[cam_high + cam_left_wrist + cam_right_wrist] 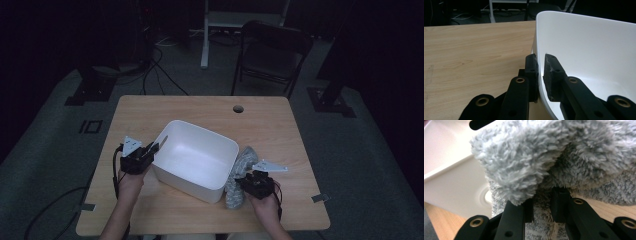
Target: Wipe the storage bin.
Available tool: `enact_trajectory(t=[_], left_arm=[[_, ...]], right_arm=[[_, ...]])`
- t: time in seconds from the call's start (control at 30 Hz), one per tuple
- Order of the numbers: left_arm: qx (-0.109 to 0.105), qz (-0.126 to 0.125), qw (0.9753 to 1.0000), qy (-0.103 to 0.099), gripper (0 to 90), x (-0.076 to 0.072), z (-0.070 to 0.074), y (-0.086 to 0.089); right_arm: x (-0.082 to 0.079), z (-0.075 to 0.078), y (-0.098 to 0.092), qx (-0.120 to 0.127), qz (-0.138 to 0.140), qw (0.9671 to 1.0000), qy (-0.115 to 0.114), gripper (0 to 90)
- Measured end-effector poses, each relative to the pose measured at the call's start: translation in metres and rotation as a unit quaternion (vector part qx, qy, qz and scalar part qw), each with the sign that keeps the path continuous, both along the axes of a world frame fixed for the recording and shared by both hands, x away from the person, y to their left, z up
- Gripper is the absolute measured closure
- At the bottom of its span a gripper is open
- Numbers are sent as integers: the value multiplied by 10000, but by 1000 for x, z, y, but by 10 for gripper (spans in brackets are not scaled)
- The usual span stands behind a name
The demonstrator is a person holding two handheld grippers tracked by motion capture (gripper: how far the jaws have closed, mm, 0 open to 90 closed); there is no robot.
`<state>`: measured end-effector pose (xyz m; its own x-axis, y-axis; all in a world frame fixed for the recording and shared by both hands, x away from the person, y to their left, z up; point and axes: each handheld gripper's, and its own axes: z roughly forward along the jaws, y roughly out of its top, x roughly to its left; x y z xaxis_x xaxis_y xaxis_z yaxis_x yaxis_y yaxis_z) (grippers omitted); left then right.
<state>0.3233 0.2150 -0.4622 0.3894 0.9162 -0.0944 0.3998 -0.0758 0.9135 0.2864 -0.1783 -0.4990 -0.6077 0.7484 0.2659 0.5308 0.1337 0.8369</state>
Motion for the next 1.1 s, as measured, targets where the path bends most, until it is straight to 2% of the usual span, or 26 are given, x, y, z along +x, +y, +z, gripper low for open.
enact_trajectory(t=[0.1,0.17,0.23,0.3,0.57,0.67,0.9,1.03,1.1], left_arm=[[7,10,10000,2,813,0,0,0],[42,-9,10000,-3,812,0,0,0],[77,-11,10000,-12,812,0,0,-1],[79,-10,10000,-13,812,0,0,-1],[111,6,9999,-12,809,-1,1,-2],[116,24,9999,-9,807,-1,1,-2],[85,139,9999,-12,809,-1,1,-3],[91,179,9998,-9,812,-1,1,-4],[146,166,9998,-29,812,-1,1,-4]], right_arm=[[0,-7,3,-248,-58,9997,6,760],[1,-15,3,-142,-96,9998,85,760],[5,-19,3,-242,-78,9995,189,760],[7,-23,3,-186,-98,9994,272,760],[17,-39,4,-386,-102,9978,523,760],[20,-44,3,-378,-111,9973,612,759],[21,-42,2,-396,-91,9970,655,759],[19,-32,-3,-333,-46,9975,621,758],[12,-23,-7,-266,9,9983,526,757]])
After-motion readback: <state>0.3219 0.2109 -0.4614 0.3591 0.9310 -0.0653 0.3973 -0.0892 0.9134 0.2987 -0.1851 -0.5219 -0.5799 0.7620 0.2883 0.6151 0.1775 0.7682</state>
